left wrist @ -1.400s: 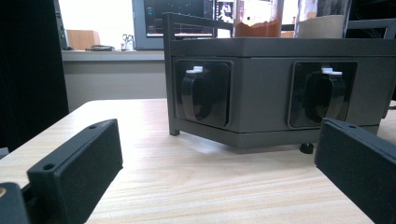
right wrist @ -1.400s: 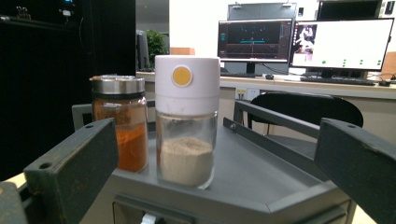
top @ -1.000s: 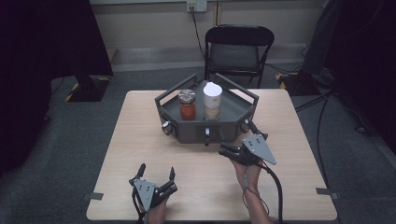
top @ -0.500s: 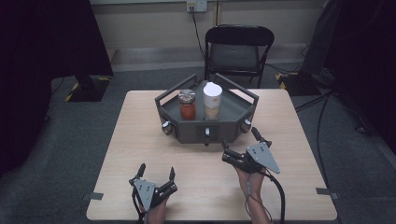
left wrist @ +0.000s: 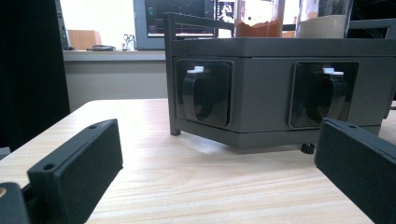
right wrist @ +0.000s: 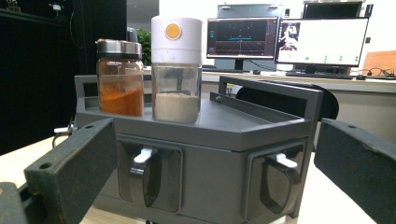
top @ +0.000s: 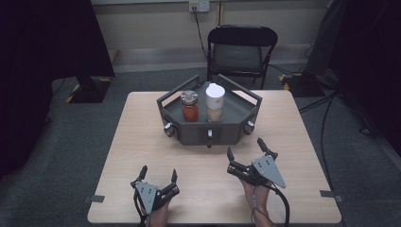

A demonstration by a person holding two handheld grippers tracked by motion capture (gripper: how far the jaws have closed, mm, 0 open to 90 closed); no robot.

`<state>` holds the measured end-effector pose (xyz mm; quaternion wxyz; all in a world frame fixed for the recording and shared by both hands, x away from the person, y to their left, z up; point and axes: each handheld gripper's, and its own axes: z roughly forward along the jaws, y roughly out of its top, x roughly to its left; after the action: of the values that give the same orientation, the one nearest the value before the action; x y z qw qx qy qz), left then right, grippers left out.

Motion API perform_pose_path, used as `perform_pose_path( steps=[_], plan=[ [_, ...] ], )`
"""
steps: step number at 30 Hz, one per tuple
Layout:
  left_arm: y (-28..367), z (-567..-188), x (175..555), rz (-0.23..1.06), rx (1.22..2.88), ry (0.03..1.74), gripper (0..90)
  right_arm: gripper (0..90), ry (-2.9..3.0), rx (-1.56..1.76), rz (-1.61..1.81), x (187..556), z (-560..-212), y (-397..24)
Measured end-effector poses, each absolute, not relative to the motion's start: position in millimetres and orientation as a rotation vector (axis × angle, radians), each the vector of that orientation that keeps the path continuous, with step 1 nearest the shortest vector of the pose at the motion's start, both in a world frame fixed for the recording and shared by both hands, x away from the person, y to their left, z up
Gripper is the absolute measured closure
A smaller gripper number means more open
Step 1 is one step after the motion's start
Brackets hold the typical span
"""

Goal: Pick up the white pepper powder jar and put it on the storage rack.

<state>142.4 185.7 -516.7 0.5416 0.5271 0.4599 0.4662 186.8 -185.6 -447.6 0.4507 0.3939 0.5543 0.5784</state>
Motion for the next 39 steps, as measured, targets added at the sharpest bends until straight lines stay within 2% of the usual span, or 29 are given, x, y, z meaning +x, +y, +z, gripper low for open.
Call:
perform_pose_path(
  steps=[39],
  plan=[
    [185.7,-516.8,142.4,1.107,1.252,1.092,0.2,0.0,1.362,1.03,1.402,153.1,-489.1,-188.3]
  ],
)
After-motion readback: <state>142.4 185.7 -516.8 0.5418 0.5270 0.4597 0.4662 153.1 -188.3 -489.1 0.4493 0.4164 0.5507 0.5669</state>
